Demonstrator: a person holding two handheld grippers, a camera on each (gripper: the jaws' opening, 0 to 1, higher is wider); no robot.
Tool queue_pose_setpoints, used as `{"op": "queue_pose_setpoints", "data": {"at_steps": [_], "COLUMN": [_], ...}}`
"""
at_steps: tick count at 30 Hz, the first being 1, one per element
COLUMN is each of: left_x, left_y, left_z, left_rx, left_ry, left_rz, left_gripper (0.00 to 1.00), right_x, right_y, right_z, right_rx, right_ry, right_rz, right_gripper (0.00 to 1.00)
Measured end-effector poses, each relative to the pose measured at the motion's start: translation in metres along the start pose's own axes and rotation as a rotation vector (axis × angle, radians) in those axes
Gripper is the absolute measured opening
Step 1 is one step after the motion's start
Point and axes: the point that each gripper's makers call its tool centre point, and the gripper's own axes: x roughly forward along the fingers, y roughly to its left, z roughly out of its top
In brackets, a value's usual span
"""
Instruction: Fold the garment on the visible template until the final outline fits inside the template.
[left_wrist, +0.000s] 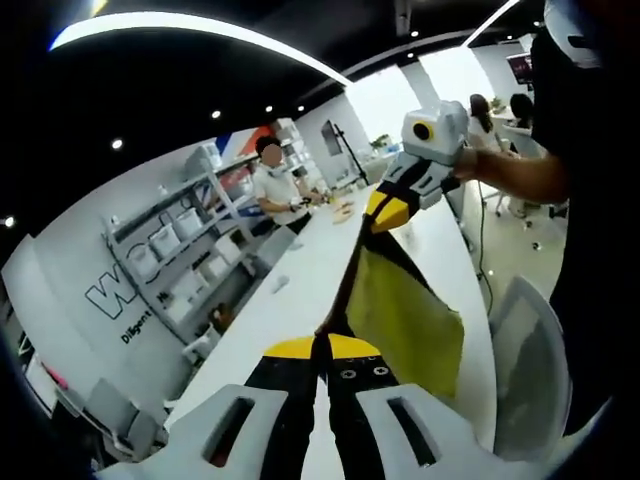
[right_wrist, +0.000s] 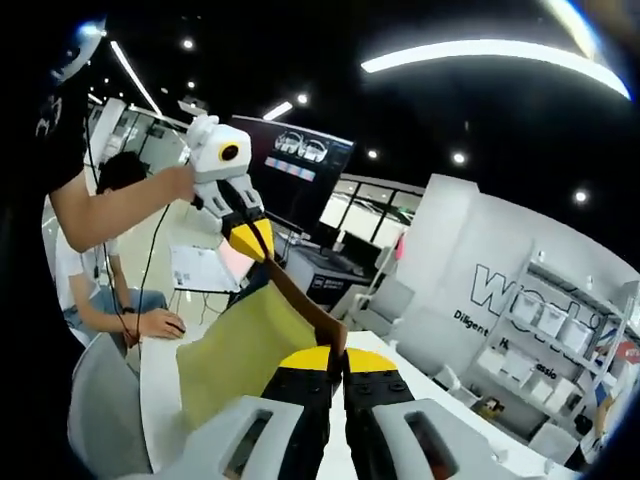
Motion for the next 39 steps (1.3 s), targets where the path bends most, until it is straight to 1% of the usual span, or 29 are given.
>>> {"op": "queue_pose_setpoints", "data": {"at_steps": [4,9,11,16,23,28,30,34,36,37,39], "left_x": [0.003,0.007,0.009,0.011,0.01,0.014,0.016,0.019,0.021,0.023,0.026], "left_y": [0.004,0.005,0.004,0.0,-0.012,-0.025,-0.028,-0.04,-0.051,-0.058,-0.066], "left_z": [-0.002,-0.003,-0.004,-0.005,0.003,0.002,0.001,0.001,0.003,0.005,0.007], "left_rx": [-0.016,-0.015,-0.017,-0.02,-0.024,-0.051,-0.057,-0.084,-0.094,-0.111,-0.126], "left_ry": [-0.001,-0.001,-0.002,-0.006,-0.037,-0.057,-0.057,-0.071,-0.09,-0.107,-0.123], "left_rz": [0.007,-0.003,-0.009,-0.026,-0.067,-0.112,-0.121,-0.152,-0.186,-0.205,-0.228], "left_gripper": [0.03,0.03,0.03,0.03,0.03,0.03,0.03,0.03,0.03,0.03,0.03], "right_x": [0.003,0.007,0.008,0.008,0.007,0.007,0.008,0.009,0.009,0.009,0.01], "right_y": [-0.004,-0.011,-0.013,-0.015,-0.018,-0.019,-0.019,-0.019,-0.019,-0.019,-0.019], "right_z": [-0.004,-0.011,-0.015,-0.019,-0.021,-0.026,-0.029,-0.034,-0.037,-0.037,-0.039], "right_rx": [0.003,-0.021,-0.04,-0.032,-0.01,0.005,0.012,0.03,0.055,0.07,0.095], "right_ry": [0.005,0.023,0.038,0.044,0.042,0.053,0.057,0.062,0.052,0.044,0.035], "right_rz": [-0.011,-0.034,-0.044,-0.049,-0.066,-0.07,-0.07,-0.076,-0.077,-0.079,-0.081], "right_gripper": [0.0,0.0,0.0,0.0,0.0,0.0,0.0,0.0,0.0,0.0,0.0]}}
